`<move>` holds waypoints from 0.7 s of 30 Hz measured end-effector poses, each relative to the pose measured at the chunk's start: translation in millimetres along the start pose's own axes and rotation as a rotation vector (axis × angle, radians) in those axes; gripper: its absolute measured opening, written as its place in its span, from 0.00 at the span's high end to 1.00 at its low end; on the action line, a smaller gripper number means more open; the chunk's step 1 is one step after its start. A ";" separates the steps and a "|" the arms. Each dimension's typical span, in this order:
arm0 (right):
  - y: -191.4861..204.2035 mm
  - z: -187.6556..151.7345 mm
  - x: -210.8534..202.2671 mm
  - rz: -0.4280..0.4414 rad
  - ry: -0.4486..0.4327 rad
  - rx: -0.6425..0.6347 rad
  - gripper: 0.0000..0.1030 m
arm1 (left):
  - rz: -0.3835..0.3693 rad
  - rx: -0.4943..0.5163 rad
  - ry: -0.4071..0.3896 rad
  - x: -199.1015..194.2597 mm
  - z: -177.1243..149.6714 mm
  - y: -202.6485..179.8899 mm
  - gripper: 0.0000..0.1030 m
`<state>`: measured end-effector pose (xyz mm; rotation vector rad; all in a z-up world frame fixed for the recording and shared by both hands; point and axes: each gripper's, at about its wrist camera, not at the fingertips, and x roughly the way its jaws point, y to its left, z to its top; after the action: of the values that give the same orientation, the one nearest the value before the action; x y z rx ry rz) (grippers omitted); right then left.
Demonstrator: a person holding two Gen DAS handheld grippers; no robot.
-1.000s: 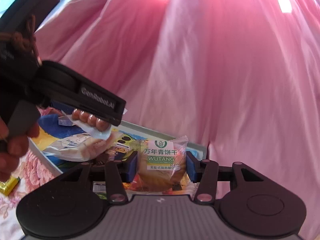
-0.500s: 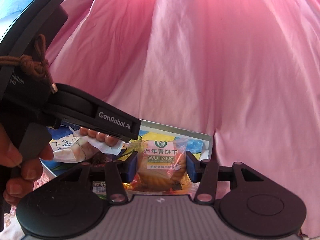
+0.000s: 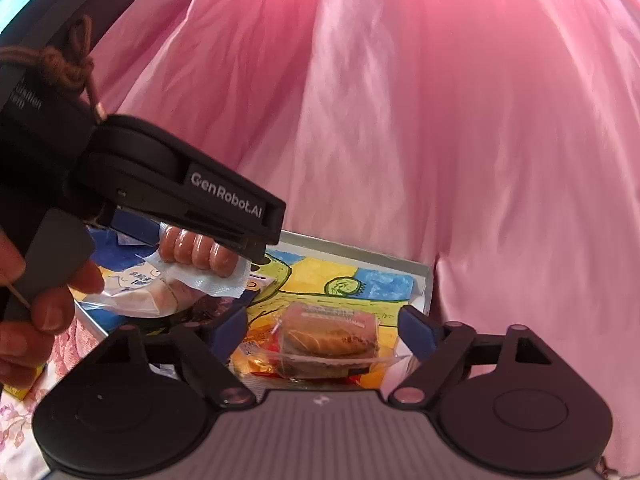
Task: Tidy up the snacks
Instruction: 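Open both tools to drop the sausage pack and WUTANG biscuit into the tray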
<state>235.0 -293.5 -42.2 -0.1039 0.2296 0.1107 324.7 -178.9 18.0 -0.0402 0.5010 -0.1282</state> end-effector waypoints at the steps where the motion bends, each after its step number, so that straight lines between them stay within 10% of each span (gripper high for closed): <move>1: 0.6 1.3 -1.7 -0.002 -0.005 -0.005 0.14 | 0.000 -0.008 -0.003 -3.3 1.0 1.6 0.14; 21: 5.6 40.9 -113.4 -0.094 -0.191 0.042 0.00 | -0.003 -0.084 -0.233 -142.3 1.9 51.5 0.05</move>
<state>133.6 -294.3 23.3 -0.0619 0.0357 0.0216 207.7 -109.0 83.9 -0.1363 0.2733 -0.1038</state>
